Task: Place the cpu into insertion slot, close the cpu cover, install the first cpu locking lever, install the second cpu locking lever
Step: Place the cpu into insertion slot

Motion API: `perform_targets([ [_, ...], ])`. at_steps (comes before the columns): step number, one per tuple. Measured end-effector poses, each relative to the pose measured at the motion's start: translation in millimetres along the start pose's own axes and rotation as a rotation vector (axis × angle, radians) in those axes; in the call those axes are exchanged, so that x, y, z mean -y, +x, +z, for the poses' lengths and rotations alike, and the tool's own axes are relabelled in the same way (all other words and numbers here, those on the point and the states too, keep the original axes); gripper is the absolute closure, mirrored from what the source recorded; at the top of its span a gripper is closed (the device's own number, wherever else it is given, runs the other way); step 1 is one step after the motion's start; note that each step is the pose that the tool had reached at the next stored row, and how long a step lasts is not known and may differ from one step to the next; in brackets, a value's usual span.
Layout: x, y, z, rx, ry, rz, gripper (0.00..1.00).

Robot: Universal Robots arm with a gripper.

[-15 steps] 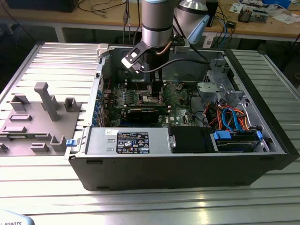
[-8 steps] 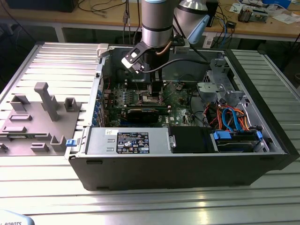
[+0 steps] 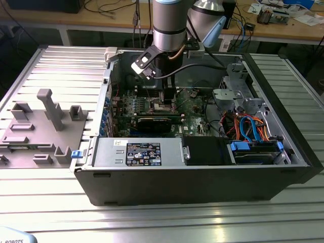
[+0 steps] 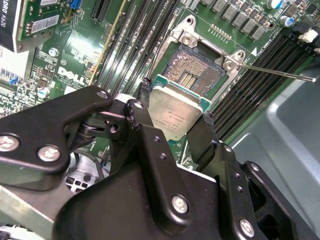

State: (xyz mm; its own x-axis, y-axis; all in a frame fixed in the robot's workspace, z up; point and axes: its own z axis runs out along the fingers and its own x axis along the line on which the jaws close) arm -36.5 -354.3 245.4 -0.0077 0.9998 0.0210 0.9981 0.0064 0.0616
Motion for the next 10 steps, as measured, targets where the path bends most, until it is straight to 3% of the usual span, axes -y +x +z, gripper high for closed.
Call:
perform_targets([
  [8,0.5,0.1,1.6,-0.0035,-0.0001,0.000,0.46],
  [10,1.1,-0.1,11.0,-0.0040,-0.0001,0.000,0.46],
])
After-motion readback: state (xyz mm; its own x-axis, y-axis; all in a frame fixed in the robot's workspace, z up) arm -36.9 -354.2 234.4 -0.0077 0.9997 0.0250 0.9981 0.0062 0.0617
